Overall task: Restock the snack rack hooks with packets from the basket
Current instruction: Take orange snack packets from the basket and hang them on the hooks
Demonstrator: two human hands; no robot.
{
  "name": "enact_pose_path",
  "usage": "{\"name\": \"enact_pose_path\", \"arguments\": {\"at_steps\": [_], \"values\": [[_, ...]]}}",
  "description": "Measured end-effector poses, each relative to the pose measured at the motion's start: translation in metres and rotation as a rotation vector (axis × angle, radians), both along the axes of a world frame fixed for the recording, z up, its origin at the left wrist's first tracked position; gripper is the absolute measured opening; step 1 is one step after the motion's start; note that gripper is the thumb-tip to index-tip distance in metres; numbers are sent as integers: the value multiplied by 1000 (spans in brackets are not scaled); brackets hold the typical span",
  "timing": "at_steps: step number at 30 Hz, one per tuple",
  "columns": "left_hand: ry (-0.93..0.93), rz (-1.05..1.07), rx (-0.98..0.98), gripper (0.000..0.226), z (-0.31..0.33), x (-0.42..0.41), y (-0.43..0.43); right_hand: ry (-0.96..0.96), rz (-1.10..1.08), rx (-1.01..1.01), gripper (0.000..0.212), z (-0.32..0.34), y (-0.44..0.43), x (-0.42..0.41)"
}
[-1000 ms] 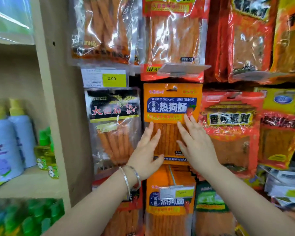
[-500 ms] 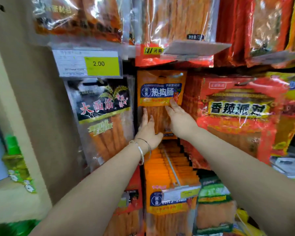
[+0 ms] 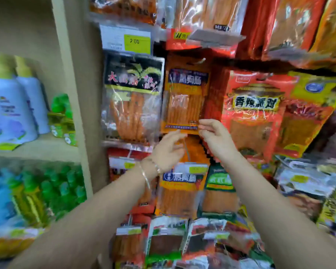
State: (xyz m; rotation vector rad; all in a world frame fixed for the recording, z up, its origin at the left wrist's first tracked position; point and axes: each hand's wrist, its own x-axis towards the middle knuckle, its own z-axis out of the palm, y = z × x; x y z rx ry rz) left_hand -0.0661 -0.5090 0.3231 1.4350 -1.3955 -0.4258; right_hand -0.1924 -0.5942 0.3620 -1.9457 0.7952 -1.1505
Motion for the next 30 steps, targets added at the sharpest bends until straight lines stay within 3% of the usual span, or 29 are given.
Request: {"name": "enact_pose_path", "arguments": {"at_steps": [3, 6, 8, 9, 12, 14, 19, 22, 30], "values": [[-8, 69, 76, 37, -68, -6, 81, 78, 86, 41, 24, -61, 52, -33], [90, 135, 327, 29, -144, -16, 171, 203, 208, 178, 25, -135, 110, -57], [248, 197, 494, 57, -188, -22, 225, 259, 254, 278, 26, -180, 149, -66], [312, 247, 579, 61, -211, -24, 252, 285, 281, 342, 25, -202, 169, -69], [405, 432, 793, 26, -271, -27, 325, 420, 362, 501, 25, -261, 222, -67], [449, 553, 845, 23, -301, -26, 369, 586, 435, 556, 25, -295, 253, -56], [623, 702, 954, 24, -335, 3, 451, 840, 493, 694, 26, -362, 327, 3], [605, 776, 977, 22, -347, 52, 483, 870, 536, 708, 21, -383, 368, 61], [551, 716, 1100, 14, -409, 226, 509, 1075, 620, 830, 18, -468, 420, 218]]}}
